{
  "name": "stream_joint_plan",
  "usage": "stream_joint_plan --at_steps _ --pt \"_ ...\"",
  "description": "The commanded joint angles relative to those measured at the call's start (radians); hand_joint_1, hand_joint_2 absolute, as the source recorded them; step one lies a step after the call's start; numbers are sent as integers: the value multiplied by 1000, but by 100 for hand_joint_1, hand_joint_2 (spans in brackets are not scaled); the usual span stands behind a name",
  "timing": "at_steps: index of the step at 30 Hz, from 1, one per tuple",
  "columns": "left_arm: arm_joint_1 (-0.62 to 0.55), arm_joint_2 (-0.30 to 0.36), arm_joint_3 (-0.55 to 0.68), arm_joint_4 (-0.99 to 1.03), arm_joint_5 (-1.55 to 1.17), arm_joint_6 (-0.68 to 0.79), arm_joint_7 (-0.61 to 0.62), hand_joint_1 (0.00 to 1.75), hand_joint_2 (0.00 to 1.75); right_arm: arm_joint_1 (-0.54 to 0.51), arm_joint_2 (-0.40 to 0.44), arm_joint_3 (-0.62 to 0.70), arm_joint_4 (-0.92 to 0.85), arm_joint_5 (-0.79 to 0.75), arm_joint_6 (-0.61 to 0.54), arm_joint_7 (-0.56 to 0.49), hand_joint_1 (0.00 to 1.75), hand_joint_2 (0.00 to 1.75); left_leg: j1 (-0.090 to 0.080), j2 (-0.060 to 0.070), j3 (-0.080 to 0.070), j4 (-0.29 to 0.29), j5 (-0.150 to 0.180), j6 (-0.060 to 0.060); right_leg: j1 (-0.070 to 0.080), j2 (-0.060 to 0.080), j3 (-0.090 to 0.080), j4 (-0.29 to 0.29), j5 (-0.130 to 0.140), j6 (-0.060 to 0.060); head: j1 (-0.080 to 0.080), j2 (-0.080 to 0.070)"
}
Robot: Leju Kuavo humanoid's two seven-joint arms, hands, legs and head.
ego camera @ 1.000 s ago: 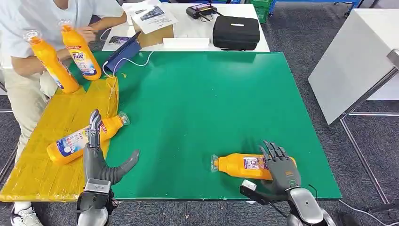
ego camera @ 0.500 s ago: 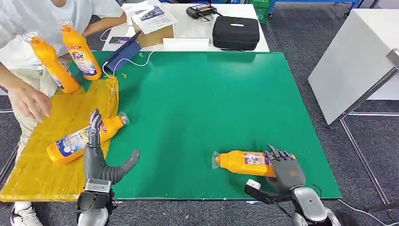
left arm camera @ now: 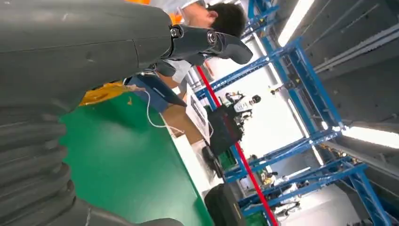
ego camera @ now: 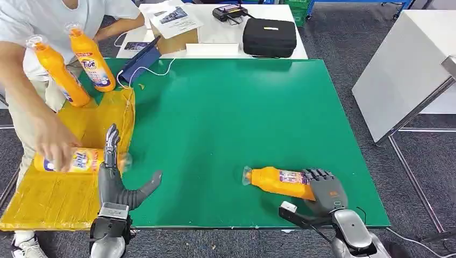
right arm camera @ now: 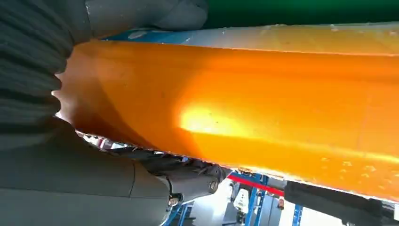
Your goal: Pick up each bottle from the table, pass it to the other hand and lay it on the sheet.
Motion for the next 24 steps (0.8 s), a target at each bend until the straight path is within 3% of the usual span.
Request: stream_joint_plan --at_steps 1,2,3,5,9,12,24 --pt "-45 11 -57 50 32 -97 36 0 175 -60 130 -24 29 -36 -109 -40 157 175 2 3 6 0 -3 -3 2 6 5 -1 -2 -3 0 0" --pt "-45 11 -57 50 32 -97 36 0 175 -60 130 -24 29 -36 -109 -40 154 175 2 3 5 0 -3 -3 2 6 5 -1 -2 -3 0 0" --pt "-58 26 -81 75 56 -176 69 0 175 -55 169 -56 4 -145 -178 -103 169 175 3 3 7 1 -4 -4 2 7 6 0 -3 -4 0 0" --pt "-99 20 -116 169 58 -235 87 0 175 -57 254 -101 -44 -341 -263 -234 175 175 2 2 6 0 -4 -4 2 6 6 0 -3 -4 0 0" --pt "-142 14 -154 255 73 -282 101 0 175 -61 295 -82 -81 -386 -276 -257 173 175 2 0 5 0 -2 -3 1 3 5 0 -3 -3 0 0" --pt "-206 21 -193 355 107 -373 147 0 175 -93 335 -48 -80 -521 -265 -344 175 175 1 1 1 -1 0 -2 1 2 1 0 0 -1 0 0" --pt "-232 13 -212 403 145 -411 152 0 175 -121 355 -12 -61 -567 -280 -365 175 175 1 0 2 0 -2 -2 1 2 3 0 -2 -2 0 0"
